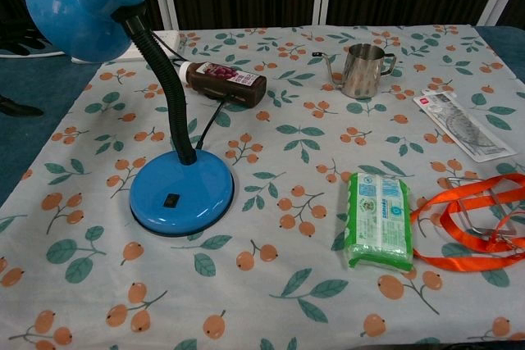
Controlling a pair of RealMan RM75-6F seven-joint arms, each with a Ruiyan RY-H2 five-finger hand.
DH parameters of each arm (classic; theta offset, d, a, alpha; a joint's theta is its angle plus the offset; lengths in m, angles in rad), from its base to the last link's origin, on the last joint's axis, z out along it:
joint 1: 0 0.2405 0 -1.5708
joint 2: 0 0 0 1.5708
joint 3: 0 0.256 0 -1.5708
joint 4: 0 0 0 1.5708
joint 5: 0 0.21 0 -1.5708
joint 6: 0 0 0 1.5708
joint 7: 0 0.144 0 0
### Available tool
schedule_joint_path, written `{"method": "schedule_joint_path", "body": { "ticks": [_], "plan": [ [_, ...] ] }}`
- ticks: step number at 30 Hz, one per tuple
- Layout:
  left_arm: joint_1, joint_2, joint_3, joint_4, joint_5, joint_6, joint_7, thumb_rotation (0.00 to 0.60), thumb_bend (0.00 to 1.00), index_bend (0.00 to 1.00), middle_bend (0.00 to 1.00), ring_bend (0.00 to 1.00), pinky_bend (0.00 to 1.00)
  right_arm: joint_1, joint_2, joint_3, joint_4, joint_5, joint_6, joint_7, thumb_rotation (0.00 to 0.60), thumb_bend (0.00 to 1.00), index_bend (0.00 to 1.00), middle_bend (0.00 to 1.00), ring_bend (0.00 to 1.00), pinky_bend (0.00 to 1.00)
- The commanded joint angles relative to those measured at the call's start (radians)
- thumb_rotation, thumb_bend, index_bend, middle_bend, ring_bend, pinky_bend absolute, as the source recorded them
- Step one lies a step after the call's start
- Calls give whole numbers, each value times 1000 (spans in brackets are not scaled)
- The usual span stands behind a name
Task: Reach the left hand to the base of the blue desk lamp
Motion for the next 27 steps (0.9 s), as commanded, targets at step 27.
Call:
{"method": "schedule_joint_path", "body": {
  "ticks": [27],
  "plan": [
    [-23, 10, 0, -19, 23, -6, 2, 600, 155, 0, 68, 51, 92, -3, 2, 4, -9, 16, 0, 4, 600, 162, 4, 56, 119, 161]
  ]
}}
